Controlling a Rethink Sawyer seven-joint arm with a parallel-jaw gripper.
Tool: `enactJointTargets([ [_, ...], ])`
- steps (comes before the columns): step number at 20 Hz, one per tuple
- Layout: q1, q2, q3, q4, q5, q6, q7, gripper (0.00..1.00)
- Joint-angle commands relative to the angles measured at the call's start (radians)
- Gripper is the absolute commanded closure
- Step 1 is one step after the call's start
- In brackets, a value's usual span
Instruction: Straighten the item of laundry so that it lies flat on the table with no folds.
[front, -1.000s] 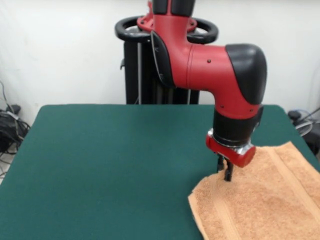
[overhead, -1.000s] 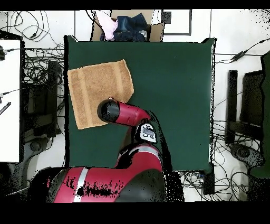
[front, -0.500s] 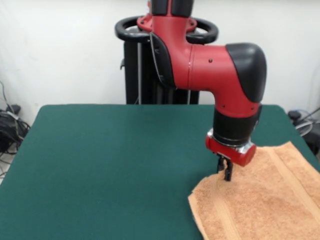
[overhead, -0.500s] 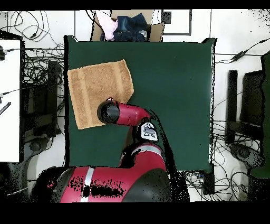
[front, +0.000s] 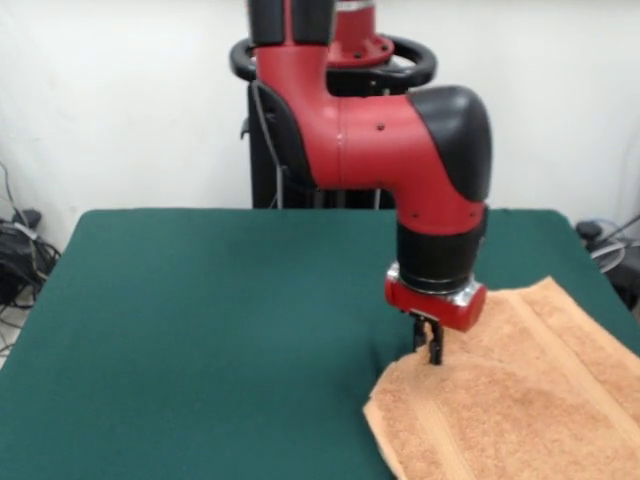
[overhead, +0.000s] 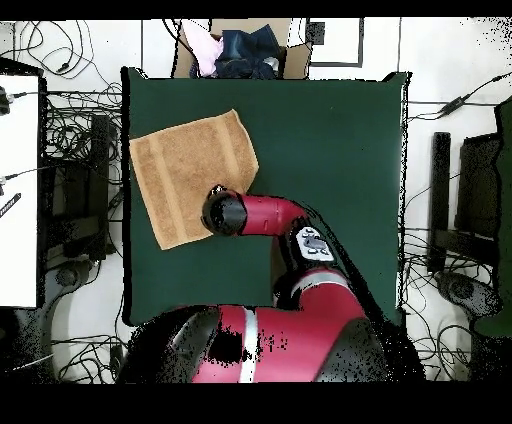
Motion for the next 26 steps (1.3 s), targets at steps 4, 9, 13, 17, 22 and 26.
enactJointTargets([
  [4, -0.201, 0.098, 0.054, 0.05, -0.285, 0.03, -0.227, 1.0],
  [9, -0.26, 0.093, 0.093, 0.051, -0.364, 0.071, -0.239, 1.0],
  [13, -0.305, 0.087, 0.126, 0.051, -0.405, 0.129, -0.267, 1.0],
  [17, -0.327, 0.065, 0.134, 0.053, -0.438, 0.199, -0.281, 1.0],
  [22, -0.345, 0.03, 0.128, 0.058, -0.472, 0.285, -0.311, 1.0],
  [26, -0.356, 0.007, 0.118, 0.081, -0.501, 0.305, -0.291, 1.0],
])
